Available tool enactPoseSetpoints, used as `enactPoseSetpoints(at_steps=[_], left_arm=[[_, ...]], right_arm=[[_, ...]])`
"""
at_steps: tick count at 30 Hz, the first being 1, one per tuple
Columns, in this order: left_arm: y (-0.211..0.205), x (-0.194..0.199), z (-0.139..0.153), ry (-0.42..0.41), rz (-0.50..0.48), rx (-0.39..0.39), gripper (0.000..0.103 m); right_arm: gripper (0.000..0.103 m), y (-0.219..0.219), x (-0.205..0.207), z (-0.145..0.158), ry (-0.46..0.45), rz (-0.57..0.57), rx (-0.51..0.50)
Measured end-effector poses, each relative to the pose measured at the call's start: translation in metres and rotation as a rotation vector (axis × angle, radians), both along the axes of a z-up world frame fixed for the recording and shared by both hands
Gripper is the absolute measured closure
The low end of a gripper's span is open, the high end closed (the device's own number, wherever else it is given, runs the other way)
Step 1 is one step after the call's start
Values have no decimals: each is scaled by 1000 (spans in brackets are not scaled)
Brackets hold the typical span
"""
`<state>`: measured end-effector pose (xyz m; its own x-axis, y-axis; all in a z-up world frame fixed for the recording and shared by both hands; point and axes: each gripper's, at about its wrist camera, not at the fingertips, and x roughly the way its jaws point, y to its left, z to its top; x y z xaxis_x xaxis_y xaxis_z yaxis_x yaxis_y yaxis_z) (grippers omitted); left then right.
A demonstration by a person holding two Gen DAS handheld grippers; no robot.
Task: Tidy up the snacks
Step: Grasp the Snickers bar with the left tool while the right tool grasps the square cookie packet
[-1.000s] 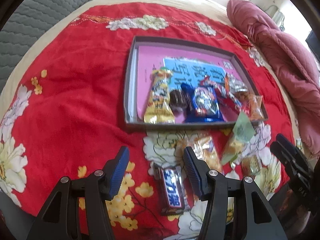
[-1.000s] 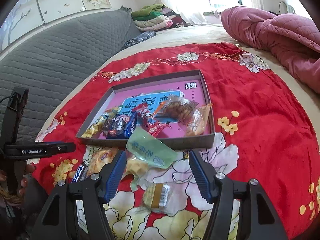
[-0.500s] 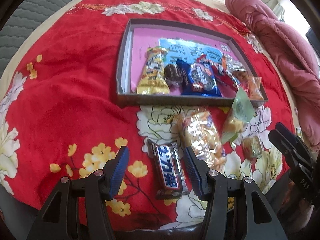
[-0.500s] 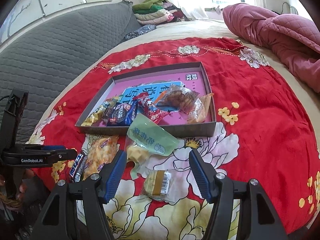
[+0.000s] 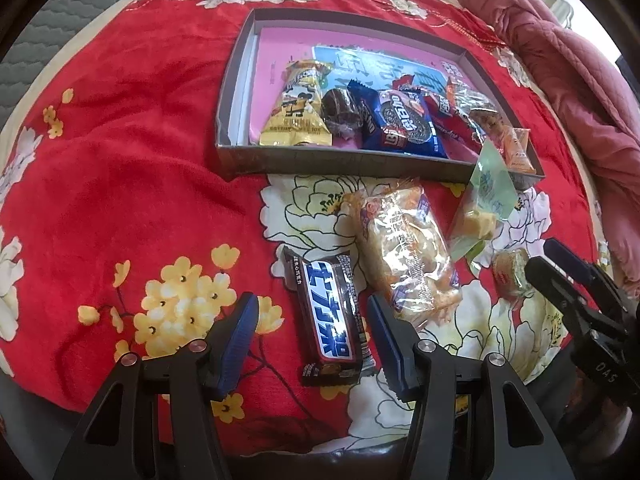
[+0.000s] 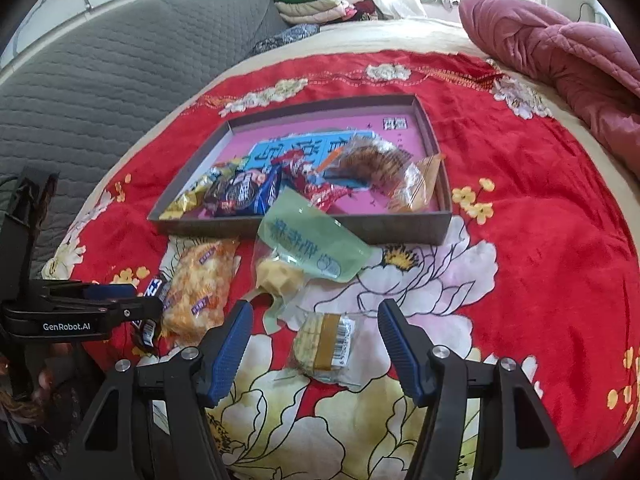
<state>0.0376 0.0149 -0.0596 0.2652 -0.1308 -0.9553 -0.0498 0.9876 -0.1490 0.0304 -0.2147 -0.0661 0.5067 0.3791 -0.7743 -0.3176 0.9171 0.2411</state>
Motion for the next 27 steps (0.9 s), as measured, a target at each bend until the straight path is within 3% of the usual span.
enactPoseSetpoints(at_steps=[16,22,27], left_arm=[[-4,1,-10,23,-1,7,45],[-5,2,-13,27,-2,11,44],[-7,3,-16,30,-4,19,44]], right_arm=[[39,8,6,-26,102,14,-54],[39,17,8,-30,84,36,-114],[52,13,10,-30,72,17,-130]])
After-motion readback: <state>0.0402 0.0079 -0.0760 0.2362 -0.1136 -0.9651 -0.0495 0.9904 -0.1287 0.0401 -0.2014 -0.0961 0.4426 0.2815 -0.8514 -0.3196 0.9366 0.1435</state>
